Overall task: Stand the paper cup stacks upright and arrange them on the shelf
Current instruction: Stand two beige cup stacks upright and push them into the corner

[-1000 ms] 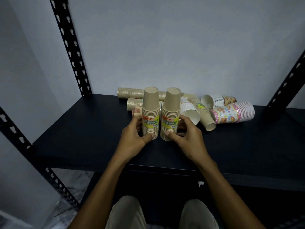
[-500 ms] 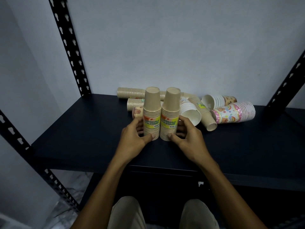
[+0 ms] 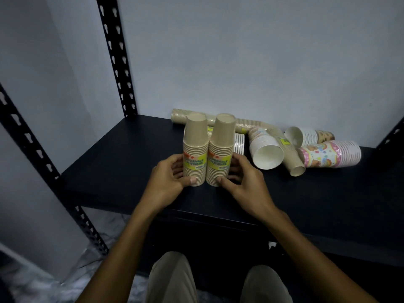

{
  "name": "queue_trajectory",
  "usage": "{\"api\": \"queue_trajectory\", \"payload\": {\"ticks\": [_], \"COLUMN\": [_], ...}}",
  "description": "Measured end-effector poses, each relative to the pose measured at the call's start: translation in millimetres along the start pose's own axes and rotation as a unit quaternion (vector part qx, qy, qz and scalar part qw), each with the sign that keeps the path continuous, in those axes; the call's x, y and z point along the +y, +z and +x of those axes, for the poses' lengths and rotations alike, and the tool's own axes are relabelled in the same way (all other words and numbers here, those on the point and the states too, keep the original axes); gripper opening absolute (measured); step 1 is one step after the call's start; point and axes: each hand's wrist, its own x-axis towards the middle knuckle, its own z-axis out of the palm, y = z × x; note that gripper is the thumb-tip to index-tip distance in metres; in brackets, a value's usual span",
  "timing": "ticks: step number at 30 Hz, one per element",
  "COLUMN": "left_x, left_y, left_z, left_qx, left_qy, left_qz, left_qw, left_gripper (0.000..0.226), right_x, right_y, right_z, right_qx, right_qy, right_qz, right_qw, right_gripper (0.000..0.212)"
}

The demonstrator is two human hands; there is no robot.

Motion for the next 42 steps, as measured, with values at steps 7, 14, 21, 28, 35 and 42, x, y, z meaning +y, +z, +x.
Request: {"api": "queue_trajectory", "payload": {"ticks": [7, 14, 21, 28, 35, 42], "left_x": [-12, -25, -39, -46, -53, -58], "left_y": [-57, -103, -123, -132, -141, -144], "left_z": [-3, 18, 56, 102, 139, 164], "left_qx": [0.050, 0.111, 0.158, 0.182, 0.201, 0.222], "left_qy": [-0.018, -0.038, -0.038, -0.048, -0.051, -0.056], "left_qz": [0.019, 0.042, 0.055, 0.049, 0.060, 0.096], "left_qw": [0.998, 0.992, 0.985, 0.981, 0.976, 0.969], "left_gripper": [0.062, 0.062, 0.063, 0.050, 0.045, 0.046], "right_x": [-11, -16, -5, 9, 15, 20], "right_y": [53, 104, 134, 154, 167, 177], "right_z": [33, 81, 135, 183, 220, 245], "right_qx": [-0.070, -0.120, -0.135, -0.110, -0.111, -0.110], "right_qy": [-0.053, -0.078, -0.083, -0.043, -0.019, -0.008], "right_qz": [0.004, 0.004, 0.007, 0.033, 0.046, 0.048], "right_qw": [0.996, 0.990, 0.987, 0.992, 0.993, 0.993], "right_gripper": [0.055, 0.058, 0.059, 0.055, 0.051, 0.049]}}
